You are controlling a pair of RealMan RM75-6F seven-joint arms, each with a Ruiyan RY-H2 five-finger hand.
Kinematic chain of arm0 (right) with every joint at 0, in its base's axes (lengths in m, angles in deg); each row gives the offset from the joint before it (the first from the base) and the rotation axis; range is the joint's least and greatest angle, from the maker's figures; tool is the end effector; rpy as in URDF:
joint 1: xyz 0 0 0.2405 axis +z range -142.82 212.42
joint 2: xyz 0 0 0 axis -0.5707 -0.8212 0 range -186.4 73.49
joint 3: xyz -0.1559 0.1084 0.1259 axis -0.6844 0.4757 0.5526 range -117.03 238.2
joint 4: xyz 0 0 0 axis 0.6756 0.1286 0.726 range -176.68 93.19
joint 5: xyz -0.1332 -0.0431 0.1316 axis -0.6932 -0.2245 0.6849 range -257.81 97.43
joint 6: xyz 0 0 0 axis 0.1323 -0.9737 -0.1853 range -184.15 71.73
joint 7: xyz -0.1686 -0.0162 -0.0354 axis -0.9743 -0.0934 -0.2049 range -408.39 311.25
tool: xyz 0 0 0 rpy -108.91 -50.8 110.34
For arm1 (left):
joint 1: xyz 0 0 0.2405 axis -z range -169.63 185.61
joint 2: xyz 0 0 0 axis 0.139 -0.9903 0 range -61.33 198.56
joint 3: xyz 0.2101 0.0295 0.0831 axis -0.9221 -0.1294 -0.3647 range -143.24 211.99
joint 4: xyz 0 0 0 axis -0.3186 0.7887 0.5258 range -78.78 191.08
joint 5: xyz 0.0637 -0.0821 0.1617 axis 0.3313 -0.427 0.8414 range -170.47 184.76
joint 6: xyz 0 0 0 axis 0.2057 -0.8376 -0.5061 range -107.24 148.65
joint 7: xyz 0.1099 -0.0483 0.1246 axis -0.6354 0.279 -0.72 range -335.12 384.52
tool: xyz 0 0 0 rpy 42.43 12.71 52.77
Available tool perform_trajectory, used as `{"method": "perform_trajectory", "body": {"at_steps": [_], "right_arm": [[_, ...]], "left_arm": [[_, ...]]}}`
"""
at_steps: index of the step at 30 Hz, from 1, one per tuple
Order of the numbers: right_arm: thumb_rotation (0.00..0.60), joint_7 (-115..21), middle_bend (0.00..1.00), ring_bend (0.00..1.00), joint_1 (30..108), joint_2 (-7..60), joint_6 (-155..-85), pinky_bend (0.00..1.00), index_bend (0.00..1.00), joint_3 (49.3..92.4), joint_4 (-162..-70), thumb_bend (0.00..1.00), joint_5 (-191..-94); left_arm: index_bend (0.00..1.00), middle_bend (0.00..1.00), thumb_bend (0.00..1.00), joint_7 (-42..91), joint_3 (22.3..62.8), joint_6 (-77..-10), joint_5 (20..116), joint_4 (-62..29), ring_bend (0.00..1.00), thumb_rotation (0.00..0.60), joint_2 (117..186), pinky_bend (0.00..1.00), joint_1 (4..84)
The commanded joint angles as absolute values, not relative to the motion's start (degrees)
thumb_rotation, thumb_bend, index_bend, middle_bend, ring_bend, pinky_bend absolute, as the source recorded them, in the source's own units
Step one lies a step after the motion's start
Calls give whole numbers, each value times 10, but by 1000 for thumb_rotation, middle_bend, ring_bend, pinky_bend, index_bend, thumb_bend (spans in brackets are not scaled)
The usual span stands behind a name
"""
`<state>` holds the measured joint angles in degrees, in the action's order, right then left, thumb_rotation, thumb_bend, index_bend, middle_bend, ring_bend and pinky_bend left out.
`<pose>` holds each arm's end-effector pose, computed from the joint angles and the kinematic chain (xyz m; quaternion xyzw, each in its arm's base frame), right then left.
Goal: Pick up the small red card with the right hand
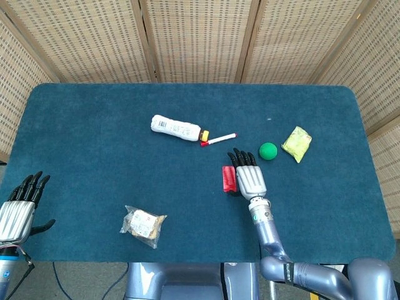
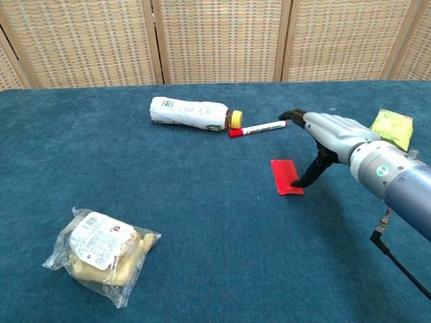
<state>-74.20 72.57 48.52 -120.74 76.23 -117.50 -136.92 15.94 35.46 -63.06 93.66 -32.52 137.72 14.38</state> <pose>-0.1318 -0.3421 -0.0434 0.6415 -0.4506 0.3890 0.4839 -0.2798 0.2080 0.1334 -0.6371 -0.3523 -0.3442 0.5928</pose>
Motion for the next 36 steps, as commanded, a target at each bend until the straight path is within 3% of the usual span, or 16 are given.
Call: {"method": "perform_trajectory", "body": {"at_steps": [1,31,33,36], "right_arm": [[600,-742,0,0,727,489,-1203,25,94,762,-1170,248,-1367],[600,-744,0,0,744,521,-1162,25,90,765,-1102,249,-1350],[600,-744,0,0,746,524,-1162,25,91,765,-1096,286,-1350],[600,-743,0,0,749,530,-1164,26,92,765,-1085,437,-1356]], "left_arm": [[0,0,137,160,355,-631,937,-326,0,600,1377,158,144],[0,0,137,161,355,-621,931,-319,0,600,1381,158,147],[0,0,138,162,355,-622,931,-319,0,600,1381,158,147],[0,0,137,162,355,-623,933,-318,0,600,1381,158,147]]}}
